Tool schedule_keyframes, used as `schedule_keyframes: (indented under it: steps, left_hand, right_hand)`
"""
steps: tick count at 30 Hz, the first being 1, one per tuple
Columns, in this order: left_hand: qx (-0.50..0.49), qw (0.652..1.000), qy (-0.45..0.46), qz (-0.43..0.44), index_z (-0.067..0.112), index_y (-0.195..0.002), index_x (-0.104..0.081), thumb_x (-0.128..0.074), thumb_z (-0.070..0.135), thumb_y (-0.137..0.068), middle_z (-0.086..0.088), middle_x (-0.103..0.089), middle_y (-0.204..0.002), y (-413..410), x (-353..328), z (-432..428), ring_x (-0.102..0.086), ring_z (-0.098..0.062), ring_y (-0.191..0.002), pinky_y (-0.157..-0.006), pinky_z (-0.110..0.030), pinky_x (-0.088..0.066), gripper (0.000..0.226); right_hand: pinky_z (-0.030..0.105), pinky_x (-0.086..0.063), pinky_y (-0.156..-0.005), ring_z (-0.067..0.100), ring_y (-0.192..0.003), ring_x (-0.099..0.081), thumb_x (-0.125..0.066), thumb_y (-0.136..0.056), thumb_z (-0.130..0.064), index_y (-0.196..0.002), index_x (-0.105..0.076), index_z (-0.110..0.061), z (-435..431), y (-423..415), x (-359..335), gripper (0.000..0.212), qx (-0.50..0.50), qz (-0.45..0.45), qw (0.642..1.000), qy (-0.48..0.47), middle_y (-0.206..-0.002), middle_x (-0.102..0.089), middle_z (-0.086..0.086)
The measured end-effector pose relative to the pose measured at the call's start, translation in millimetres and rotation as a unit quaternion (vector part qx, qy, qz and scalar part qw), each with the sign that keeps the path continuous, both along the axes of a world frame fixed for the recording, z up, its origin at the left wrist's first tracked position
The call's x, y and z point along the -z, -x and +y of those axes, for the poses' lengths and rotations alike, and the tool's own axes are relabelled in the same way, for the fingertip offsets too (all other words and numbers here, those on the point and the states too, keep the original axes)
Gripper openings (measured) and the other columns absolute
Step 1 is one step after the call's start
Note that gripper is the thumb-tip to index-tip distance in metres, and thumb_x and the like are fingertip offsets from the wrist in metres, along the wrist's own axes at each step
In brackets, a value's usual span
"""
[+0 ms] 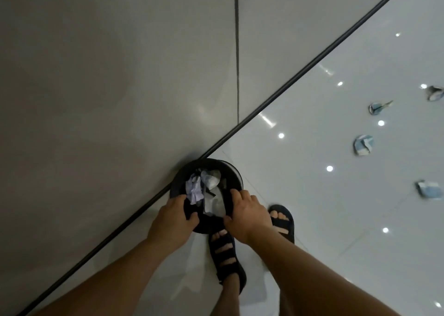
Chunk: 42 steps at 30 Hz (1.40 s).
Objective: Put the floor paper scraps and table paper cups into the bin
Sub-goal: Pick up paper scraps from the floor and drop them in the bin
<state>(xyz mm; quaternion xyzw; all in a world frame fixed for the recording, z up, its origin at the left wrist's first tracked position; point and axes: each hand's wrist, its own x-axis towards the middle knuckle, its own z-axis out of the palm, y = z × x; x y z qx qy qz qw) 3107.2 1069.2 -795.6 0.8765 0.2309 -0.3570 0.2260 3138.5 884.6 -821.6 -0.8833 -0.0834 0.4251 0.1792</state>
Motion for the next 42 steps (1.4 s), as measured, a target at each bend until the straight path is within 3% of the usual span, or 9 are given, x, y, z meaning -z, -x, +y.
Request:
schedule_keyframes:
  steps: [6, 11, 17, 26, 34, 42]
  left_hand:
    - [0.071, 0.997, 0.022, -0.036, 0.017, -0.136, -0.045, -0.056, 0.034, -0.087, -0.006, -0.045, -0.137, -31.8, -41.3, -25.2, -0.042, -0.024, -0.124, -0.101, -0.038, -0.041, 0.052]
    - [0.164, 0.985, 0.015, -0.055, 0.02, -0.145, -0.032, -0.052, 0.042, -0.09, -0.002, -0.032, -0.151, -76.3, -103.8, -76.9, -0.029, -0.023, -0.137, -0.111, -0.039, -0.03, 0.063]
    - [0.25, 0.96, 0.07, -0.102, 0.021, -0.148, -0.028, -0.05, 0.044, -0.091, -0.003, -0.028, -0.153, -110.3, -196.2, -178.5, -0.025, -0.023, -0.138, -0.114, -0.036, -0.025, 0.065]
    - [0.37, 0.92, 0.091, -0.092, 0.019, -0.149, -0.024, -0.049, 0.046, -0.093, -0.002, -0.024, -0.155, -89.5, -280.3, -350.5, -0.022, -0.021, -0.141, -0.115, -0.038, -0.023, 0.067]
    - [0.389, 0.914, 0.094, -0.063, 0.019, -0.148, -0.028, -0.051, 0.044, -0.093, -0.001, -0.028, -0.153, -53.7, -307.3, -490.5, -0.029, -0.021, -0.138, -0.113, -0.039, -0.029, 0.065]
    - [0.362, 0.925, 0.116, -0.013, 0.02, -0.148, -0.027, -0.051, 0.042, -0.093, 0.0, -0.028, -0.153, -68.9, -265.7, -544.3, -0.028, -0.018, -0.138, -0.112, -0.034, -0.028, 0.064]
  right_hand:
    - [0.042, -0.042, -0.102, 0.027, -0.133, -0.035, -0.052, -0.09, -0.05, -0.15, -0.017, -0.024, -48.3, -3.0, -32.6, 0.074, 0.065, -0.042, 0.997, 0.01, -0.151, -0.03, 0.004]
    - [0.043, -0.04, -0.106, 0.026, -0.14, -0.028, -0.051, -0.09, -0.052, -0.153, -0.01, -0.027, -105.0, -14.5, -95.6, 0.08, 0.138, -0.083, 0.986, 0.047, -0.158, -0.02, 0.002]
    - [0.043, -0.041, -0.102, 0.027, -0.138, -0.029, -0.051, -0.091, -0.051, -0.154, -0.014, -0.024, -186.5, -14.5, -194.8, 0.078, 0.242, -0.143, 0.958, 0.058, -0.157, -0.023, 0.003]
    - [0.042, -0.039, -0.102, 0.025, -0.14, -0.026, -0.051, -0.091, -0.05, -0.154, -0.013, -0.025, -337.0, 54.7, -266.2, 0.078, 0.356, -0.12, 0.922, 0.091, -0.158, -0.02, 0.002]
    - [0.041, -0.039, -0.103, 0.025, -0.141, -0.025, -0.051, -0.091, -0.052, -0.155, -0.01, -0.023, -482.1, 119.4, -293.7, 0.081, 0.424, -0.086, 0.895, 0.112, -0.159, -0.016, 0.002]
    - [0.041, -0.039, -0.105, 0.026, -0.14, -0.026, -0.053, -0.091, -0.051, -0.155, -0.009, -0.022, -543.3, 87.4, -262.3, 0.083, 0.402, -0.032, 0.907, 0.123, -0.159, -0.014, 0.003]
